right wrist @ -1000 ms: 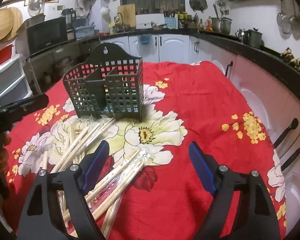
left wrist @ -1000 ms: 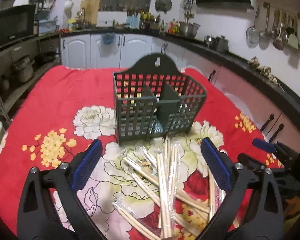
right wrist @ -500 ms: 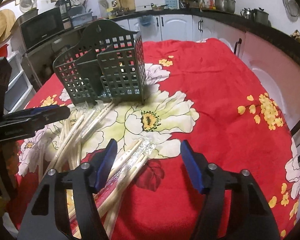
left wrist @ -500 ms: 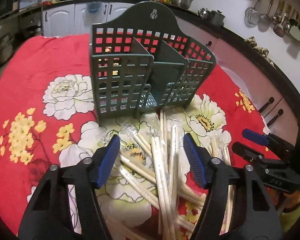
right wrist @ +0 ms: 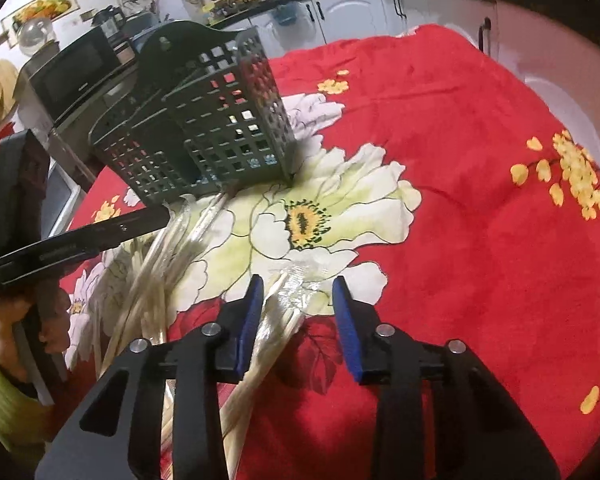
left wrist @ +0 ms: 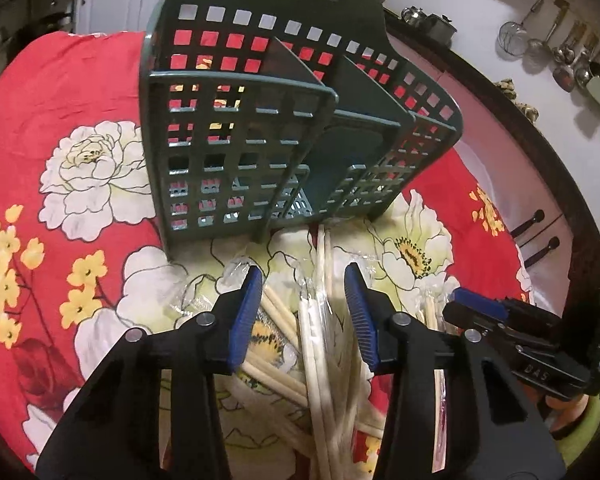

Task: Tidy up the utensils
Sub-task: 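Lower both tools toward the wooden chopstick pile beside the green caddy, then close the left tool on one chopstick while the right tool grasps another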

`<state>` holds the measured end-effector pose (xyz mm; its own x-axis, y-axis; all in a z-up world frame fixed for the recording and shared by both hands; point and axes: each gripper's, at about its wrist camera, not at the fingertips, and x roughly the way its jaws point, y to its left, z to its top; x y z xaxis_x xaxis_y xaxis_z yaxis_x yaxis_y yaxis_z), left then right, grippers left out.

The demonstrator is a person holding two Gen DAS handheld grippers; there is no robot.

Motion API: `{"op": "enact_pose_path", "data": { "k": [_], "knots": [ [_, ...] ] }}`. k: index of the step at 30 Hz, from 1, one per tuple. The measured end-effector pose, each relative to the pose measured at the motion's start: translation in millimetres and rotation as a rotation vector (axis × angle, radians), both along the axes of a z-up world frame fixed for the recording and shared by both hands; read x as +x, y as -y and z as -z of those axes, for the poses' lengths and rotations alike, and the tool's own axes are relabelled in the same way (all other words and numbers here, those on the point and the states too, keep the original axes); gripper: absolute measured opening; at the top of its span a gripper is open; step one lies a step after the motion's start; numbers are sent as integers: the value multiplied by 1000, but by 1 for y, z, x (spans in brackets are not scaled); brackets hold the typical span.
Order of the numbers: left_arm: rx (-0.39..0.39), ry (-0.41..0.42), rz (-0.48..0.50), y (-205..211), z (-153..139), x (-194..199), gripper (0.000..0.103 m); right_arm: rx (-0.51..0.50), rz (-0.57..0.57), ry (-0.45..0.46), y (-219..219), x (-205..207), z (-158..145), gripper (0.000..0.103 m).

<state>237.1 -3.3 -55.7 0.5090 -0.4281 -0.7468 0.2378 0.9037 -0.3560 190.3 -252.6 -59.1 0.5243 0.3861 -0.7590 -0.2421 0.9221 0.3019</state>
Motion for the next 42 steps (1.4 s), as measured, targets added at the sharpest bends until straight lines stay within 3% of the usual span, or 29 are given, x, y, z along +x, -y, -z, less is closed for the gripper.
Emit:
{"op": "enact_pose_path", "data": {
  "k": [4, 7, 9, 19, 42],
  "knots": [
    [-12, -9, 15, 2, 0, 6, 33, 42, 2, -29, 6, 5, 4, 19],
    [-7, -13, 19, 4, 1, 9, 26, 59, -4, -28, 7, 5, 3, 6],
    [-12, -22, 16, 3, 3, 10, 19, 62, -11, -13, 7, 3, 0, 3],
    [-13, 5, 34, 4, -2, 5, 4, 61, -27, 58, 9, -6, -20, 2],
    [-25, 298, 54, -5, -113, -40, 2, 43, -110, 352, -8, -34, -131, 1]
  ]
}}
